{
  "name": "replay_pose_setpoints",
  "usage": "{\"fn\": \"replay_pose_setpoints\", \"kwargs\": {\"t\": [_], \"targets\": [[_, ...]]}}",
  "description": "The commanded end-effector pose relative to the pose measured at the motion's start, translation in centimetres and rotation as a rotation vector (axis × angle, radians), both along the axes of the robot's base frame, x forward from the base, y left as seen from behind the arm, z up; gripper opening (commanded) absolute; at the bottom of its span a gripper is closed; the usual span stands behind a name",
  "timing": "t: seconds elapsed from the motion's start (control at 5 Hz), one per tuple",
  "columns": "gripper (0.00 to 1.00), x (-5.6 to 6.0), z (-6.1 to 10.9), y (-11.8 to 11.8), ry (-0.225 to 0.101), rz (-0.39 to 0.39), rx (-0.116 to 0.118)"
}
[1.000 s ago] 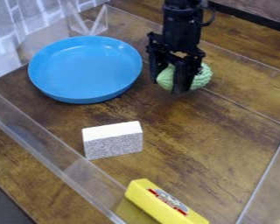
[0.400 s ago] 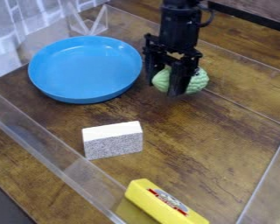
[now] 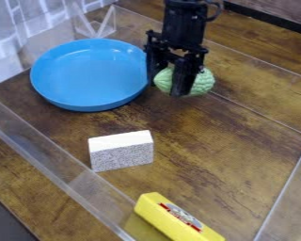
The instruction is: Put the green object in the blue tray
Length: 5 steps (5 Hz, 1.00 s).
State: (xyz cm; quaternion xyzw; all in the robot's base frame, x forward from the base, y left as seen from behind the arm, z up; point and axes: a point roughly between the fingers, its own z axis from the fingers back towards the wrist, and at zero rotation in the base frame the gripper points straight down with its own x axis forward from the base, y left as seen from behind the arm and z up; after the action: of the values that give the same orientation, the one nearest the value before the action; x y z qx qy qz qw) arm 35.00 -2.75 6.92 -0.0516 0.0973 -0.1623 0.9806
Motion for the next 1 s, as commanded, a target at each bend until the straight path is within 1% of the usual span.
{"fn": "replay_pose_setpoints", "kwargs": {"t": [0.0,0.4,0.6,0.8], "targets": [[0.00,0.5,5.0,1.2,-0.116,0.015,0.010],[0.00,-0.8,7.3,3.3,-0.123,0.025,0.042],[0.00,-1.1,7.8,4.5,-0.125,0.015,0.057],[0.00,-1.5,7.9,5.1,-0.120,0.006,0.072]]}}
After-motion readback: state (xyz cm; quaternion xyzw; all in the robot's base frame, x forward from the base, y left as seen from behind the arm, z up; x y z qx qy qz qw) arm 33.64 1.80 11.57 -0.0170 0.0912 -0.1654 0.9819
